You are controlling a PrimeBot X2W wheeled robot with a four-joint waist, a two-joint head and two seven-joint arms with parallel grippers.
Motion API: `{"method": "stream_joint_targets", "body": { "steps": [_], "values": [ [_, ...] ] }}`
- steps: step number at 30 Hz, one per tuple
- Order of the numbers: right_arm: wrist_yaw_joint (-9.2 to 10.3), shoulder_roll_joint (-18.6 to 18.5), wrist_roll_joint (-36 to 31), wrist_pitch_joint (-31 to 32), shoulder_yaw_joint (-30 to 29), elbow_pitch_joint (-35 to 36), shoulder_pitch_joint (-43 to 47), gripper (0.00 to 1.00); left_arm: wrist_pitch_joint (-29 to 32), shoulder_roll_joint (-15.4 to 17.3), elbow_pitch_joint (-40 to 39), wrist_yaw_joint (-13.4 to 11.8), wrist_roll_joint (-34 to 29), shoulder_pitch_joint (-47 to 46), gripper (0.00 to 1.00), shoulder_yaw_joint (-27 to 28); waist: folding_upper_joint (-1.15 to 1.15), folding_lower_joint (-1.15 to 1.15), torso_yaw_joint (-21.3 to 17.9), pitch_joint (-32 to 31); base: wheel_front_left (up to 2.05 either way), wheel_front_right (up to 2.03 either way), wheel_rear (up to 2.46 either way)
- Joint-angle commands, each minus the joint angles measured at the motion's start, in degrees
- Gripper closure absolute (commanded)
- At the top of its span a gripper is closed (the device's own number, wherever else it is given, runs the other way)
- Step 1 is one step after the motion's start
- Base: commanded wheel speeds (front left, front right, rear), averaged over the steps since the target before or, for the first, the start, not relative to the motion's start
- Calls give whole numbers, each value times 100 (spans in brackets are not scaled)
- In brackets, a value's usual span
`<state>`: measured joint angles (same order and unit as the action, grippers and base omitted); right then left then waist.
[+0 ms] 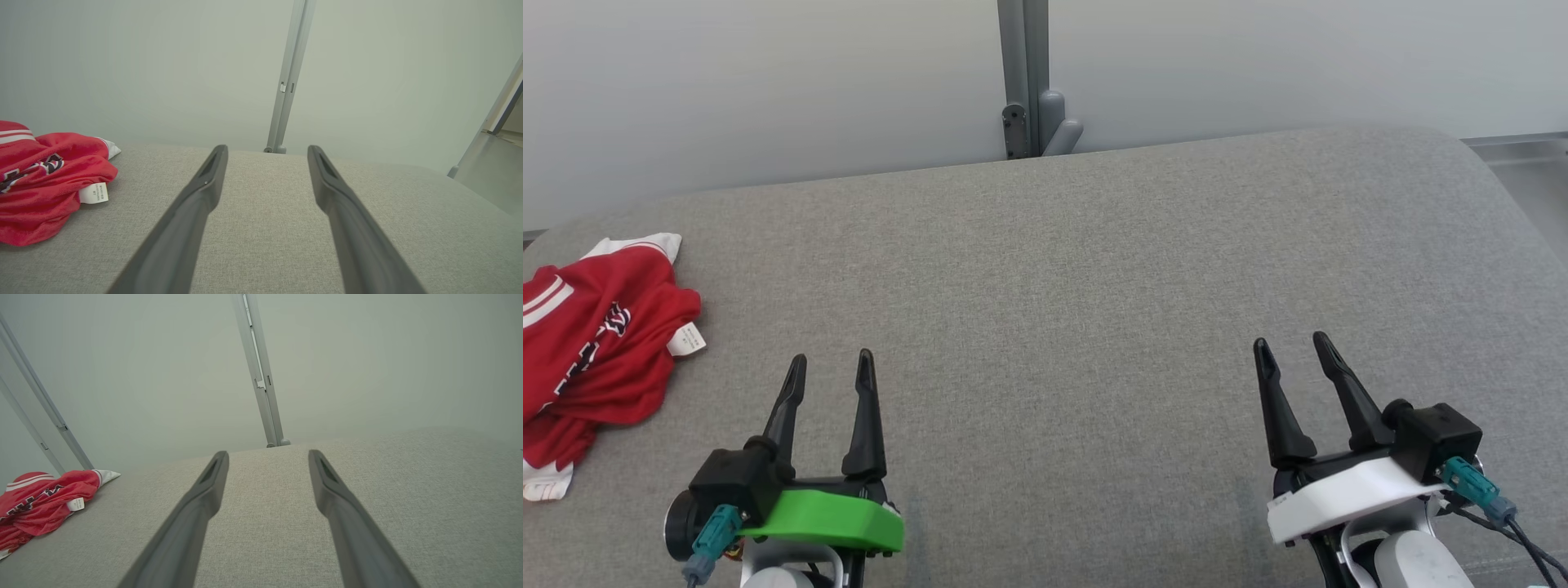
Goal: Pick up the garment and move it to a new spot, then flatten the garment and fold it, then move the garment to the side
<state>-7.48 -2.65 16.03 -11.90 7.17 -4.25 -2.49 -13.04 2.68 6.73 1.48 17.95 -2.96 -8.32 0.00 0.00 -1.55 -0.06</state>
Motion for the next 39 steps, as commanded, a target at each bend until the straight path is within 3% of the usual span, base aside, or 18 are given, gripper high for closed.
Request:
{"method": "stream_joint_targets", "body": {
  "steps": [1, 21, 39],
  "values": [
    [-2, -32, -181, -77, 51, 88, 67, 0, -56, 31, -66, -17, -185, 52, 0, -6, 0, 0, -4, -3, 0, 0, 0],
    [-2, -36, -932, -339, 248, 244, 204, 0, -220, 35, -184, -40, -985, 204, 0, -64, 0, 0, 8, -27, 0, 0, 0],
    [-1, -34, -951, -340, 232, 193, 246, 0, -215, 34, 53, 49, -823, 240, 0, -122, 0, 0, 51, -91, 0, 0, 0]
  ]
}}
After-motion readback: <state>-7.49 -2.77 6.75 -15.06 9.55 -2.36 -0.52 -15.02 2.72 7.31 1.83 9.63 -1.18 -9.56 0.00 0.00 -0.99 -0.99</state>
